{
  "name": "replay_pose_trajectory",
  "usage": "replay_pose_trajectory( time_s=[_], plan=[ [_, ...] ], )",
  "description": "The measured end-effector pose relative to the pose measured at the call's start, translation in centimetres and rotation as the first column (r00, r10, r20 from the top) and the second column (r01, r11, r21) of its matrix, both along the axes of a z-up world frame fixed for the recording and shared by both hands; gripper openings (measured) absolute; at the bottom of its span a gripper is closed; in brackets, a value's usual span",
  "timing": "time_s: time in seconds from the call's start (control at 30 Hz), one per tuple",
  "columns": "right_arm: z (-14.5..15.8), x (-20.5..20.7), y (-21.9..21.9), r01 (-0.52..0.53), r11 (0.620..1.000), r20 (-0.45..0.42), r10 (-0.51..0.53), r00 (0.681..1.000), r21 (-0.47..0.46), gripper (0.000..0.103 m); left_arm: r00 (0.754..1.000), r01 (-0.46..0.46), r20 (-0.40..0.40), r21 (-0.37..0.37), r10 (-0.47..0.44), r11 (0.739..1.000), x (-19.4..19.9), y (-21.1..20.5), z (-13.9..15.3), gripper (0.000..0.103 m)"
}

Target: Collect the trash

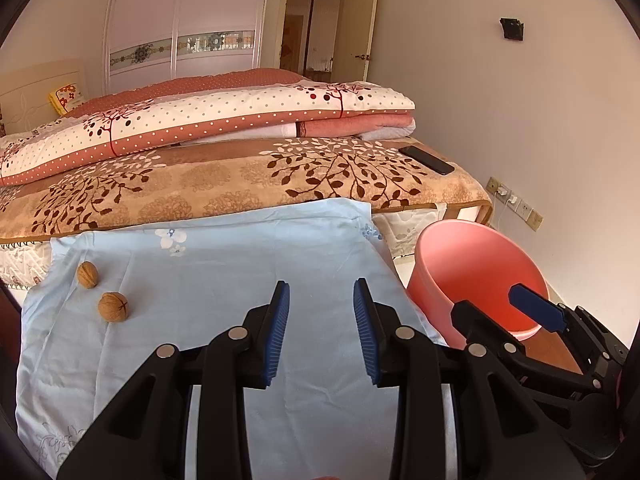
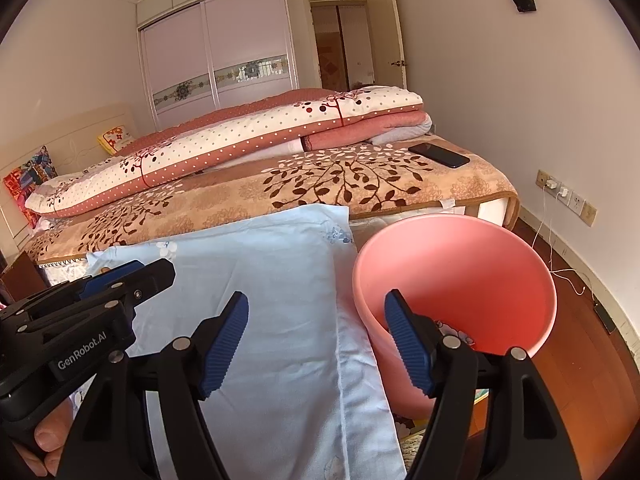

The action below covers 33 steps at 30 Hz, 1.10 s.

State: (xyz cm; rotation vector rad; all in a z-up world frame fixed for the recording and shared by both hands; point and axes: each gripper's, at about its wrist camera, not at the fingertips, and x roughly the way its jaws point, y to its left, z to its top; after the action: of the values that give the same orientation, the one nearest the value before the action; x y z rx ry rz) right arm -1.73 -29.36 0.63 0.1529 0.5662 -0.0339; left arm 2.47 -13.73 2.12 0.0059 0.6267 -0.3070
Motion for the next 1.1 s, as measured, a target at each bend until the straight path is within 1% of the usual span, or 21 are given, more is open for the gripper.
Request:
replay_pose_trajectory(
  time_s=[0.3, 0.53, 0.7, 1.1],
  plan=[
    [0.7, -1.1, 0.6, 0.026, 0.999, 0.041, -0.024, 0.999, -0.046, 0.074, 1.0, 0.0, 0.012, -0.007, 0.0, 1.0, -0.4, 0.2, 0.4, 0.034],
    [1.0, -1.4, 0.8, 0.052, 0.997, 0.05, -0.049, 0.998, -0.064, 0.075, 1.0, 0.0, 0.022, -0.013, 0.001, 1.0, -0.8, 0.4, 0.6, 0.034],
    [1.0, -1.3, 0.6, 0.063, 0.996, 0.044, -0.06, 0.997, -0.064, 0.075, 1.0, 0.004, 0.031, -0.011, -0.004, 1.0, -1.0, 0.5, 0.7, 0.034],
    [0.9, -1.3, 0.7, 0.074, 0.995, 0.032, -0.072, 0.997, -0.072, 0.075, 1.0, 0.013, 0.02, -0.017, -0.013, 1.0, -1.2, 0.7, 0.5, 0.034]
  ],
)
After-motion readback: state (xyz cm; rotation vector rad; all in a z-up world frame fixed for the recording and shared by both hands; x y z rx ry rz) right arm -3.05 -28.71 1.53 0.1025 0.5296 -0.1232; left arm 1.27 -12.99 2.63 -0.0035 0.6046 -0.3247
